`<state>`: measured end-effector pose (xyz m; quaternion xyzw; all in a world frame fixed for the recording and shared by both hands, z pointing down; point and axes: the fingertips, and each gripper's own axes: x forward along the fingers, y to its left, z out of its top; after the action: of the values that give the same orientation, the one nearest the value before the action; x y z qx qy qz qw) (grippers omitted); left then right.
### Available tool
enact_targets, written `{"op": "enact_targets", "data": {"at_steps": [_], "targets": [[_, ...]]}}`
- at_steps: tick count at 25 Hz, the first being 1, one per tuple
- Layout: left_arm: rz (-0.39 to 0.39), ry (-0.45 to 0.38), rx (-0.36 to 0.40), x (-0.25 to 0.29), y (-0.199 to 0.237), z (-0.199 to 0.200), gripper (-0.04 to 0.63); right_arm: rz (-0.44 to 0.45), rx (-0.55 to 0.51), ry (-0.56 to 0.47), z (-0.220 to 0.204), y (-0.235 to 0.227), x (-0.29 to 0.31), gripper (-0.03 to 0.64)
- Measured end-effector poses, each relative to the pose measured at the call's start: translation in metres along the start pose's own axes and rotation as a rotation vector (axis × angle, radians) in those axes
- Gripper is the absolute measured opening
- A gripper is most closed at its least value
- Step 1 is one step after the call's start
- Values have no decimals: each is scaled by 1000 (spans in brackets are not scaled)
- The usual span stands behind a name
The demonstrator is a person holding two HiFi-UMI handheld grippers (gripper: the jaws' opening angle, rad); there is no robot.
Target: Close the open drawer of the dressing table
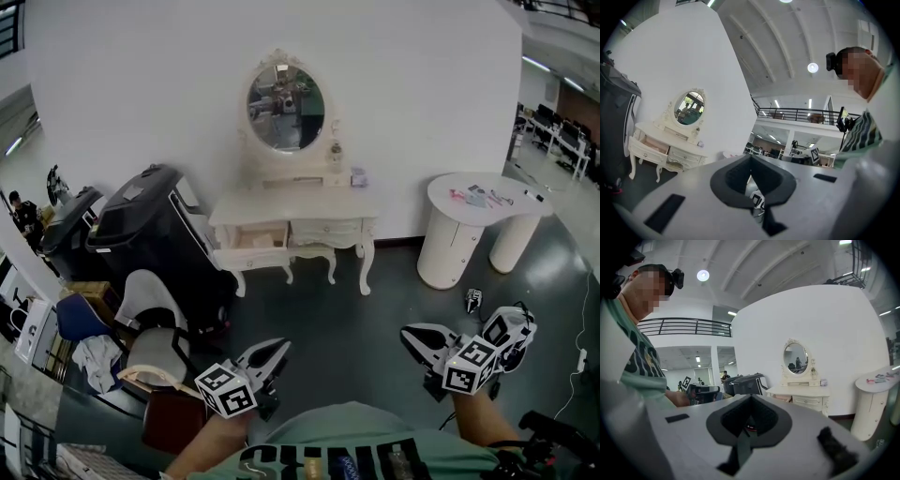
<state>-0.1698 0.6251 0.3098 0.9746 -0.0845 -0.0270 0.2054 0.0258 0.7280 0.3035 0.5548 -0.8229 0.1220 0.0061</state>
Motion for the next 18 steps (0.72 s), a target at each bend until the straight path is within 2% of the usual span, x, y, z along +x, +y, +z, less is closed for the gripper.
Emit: {"op": "enact_targets", "data": {"at_steps": [9, 18], "targets": [[-69, -11, -36, 10, 55, 18, 9, -38, -8, 21, 6, -8, 54, 11], [-134, -33, -19, -14, 156, 94, 9, -96, -37, 8, 45, 6, 161, 11]]}}
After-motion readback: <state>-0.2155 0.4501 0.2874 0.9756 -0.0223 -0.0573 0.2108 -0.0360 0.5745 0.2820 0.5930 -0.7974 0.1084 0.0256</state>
